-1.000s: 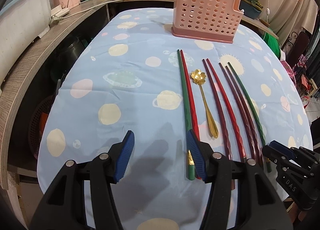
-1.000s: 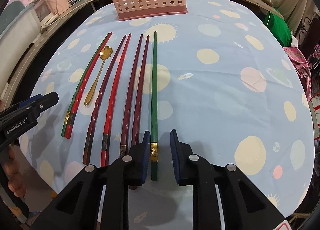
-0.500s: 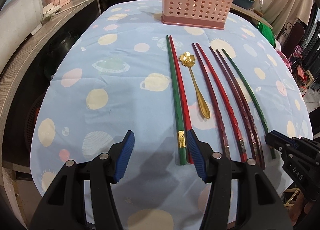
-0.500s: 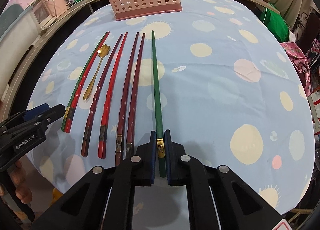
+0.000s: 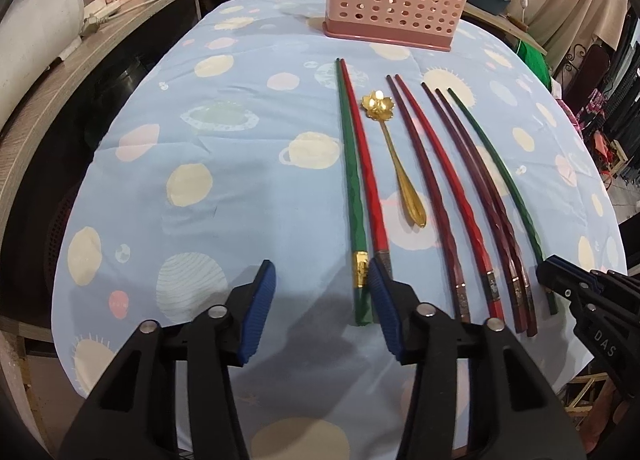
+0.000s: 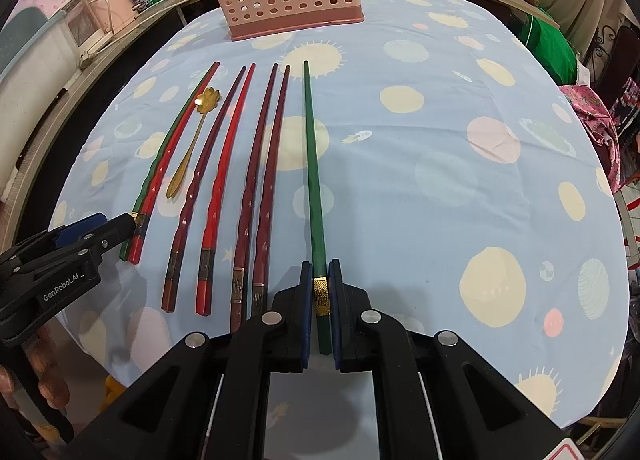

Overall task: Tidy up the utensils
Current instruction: 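Grasp the other green chopstick with the left tool, then lift and carry the green chopsticks to the pink caddy with both tools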

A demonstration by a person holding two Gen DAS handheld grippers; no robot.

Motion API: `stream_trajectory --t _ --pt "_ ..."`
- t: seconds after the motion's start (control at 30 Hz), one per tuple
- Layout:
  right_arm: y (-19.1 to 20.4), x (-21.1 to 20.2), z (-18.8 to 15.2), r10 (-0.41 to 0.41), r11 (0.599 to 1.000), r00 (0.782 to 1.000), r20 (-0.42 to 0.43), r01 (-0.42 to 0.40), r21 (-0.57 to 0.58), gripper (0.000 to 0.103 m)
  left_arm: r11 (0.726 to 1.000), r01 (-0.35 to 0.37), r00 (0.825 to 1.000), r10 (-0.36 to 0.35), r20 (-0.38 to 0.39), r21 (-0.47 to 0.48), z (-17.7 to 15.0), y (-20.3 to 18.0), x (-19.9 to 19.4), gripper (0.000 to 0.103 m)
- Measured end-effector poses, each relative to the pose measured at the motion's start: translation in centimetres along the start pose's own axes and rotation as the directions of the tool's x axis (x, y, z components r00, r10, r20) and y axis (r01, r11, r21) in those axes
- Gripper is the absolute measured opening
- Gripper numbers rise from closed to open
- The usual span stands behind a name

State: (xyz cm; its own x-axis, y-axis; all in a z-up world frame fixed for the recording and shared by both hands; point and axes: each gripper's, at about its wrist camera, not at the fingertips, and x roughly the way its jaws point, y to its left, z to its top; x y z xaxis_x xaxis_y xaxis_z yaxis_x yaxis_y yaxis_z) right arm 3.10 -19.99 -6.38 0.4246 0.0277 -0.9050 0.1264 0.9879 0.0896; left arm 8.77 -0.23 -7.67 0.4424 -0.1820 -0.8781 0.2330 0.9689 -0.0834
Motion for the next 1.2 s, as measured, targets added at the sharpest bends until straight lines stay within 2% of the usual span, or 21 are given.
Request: stream_trajectory --t 0.17,0.27,0.47,0.87,1.2 --pt "0.0 0.0 0.0 0.0 1.0 1.0 0.0 0.0 -0.001 0.008 1.0 -0.016 1.0 0.016 -0.001 0.019 -0.2 -0.3 0.1 0.042" --pt "0.0 0.0 -0.1 0.0 1.0 1.0 0.001 0.0 0.0 0.008 1.0 -0.011 1.0 0.011 0.0 0.023 -0.2 -0.4 0.0 0.035" --pt "0.0 0.0 -0.1 0.001 1.0 1.0 0.001 -0.001 0.0 0.008 1.0 0.014 1.0 -0.014 -0.008 0.02 -0.2 -0.5 -0.1 0.009" --pt "-0.2 -0.9 -0.2 0.005 1.0 1.0 0.017 -0.005 0.005 0.007 0.999 0.036 0.999 -0.036 -0.009 -0.003 0.1 -0.3 -0.7 0.007" --pt "-1.4 -5.3 2.5 0.037 0.998 0.991 0.131 -0.042 0.037 0.007 0.997 0.078 0.994 -0.075 0.082 -0.03 2.6 -0.2 -4.8 0.007"
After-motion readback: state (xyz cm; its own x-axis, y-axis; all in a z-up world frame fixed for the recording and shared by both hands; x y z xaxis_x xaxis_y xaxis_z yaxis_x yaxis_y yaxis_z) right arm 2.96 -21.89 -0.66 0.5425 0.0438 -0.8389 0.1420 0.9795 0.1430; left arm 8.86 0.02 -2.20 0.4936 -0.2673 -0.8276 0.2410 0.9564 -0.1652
